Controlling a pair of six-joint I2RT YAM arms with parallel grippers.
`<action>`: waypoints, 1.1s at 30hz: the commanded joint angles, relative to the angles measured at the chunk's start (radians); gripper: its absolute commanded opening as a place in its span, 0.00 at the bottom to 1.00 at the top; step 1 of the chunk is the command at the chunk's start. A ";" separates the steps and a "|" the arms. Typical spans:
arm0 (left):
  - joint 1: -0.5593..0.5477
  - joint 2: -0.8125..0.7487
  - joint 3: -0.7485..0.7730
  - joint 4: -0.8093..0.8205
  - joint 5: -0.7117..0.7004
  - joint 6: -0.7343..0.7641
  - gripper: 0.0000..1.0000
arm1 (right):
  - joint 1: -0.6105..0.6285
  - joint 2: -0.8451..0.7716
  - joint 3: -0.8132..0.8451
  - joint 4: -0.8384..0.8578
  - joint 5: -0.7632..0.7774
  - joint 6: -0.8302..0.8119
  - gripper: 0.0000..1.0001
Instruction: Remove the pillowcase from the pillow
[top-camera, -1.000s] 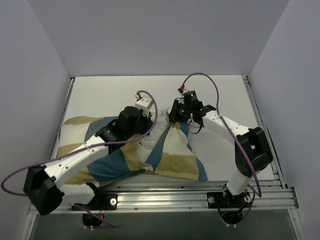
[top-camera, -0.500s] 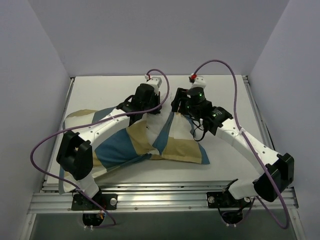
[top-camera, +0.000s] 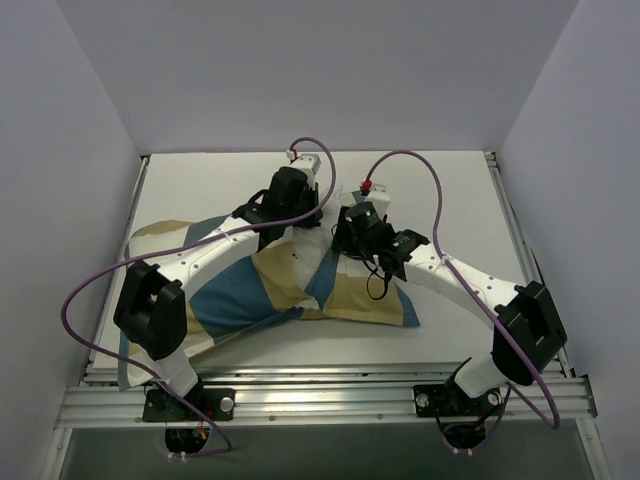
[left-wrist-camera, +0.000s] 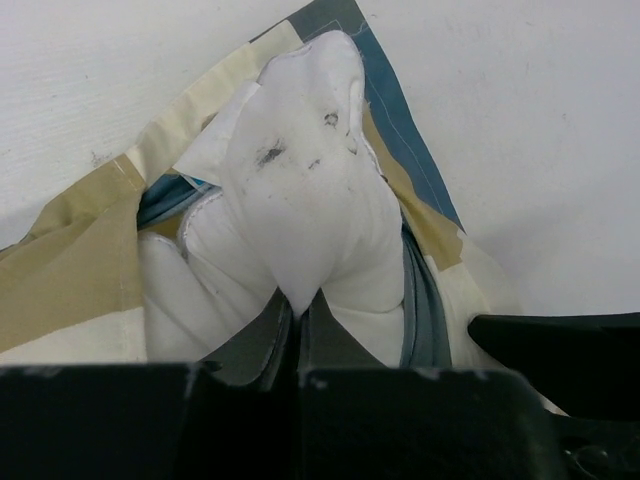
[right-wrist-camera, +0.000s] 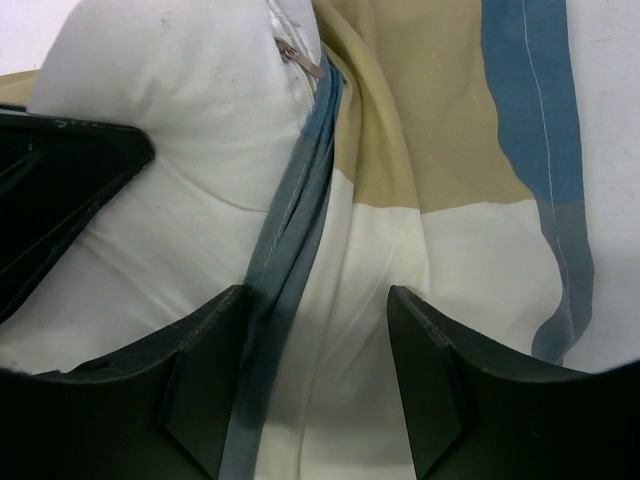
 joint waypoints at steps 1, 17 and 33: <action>0.021 -0.029 0.027 0.023 -0.009 -0.023 0.02 | -0.008 0.030 -0.033 0.031 0.058 0.020 0.53; 0.270 -0.111 0.001 -0.076 -0.007 -0.070 0.02 | -0.316 0.002 -0.150 -0.029 0.077 -0.063 0.00; 0.244 -0.267 -0.116 0.024 0.267 0.191 0.42 | -0.405 0.039 -0.159 0.223 -0.337 -0.155 0.00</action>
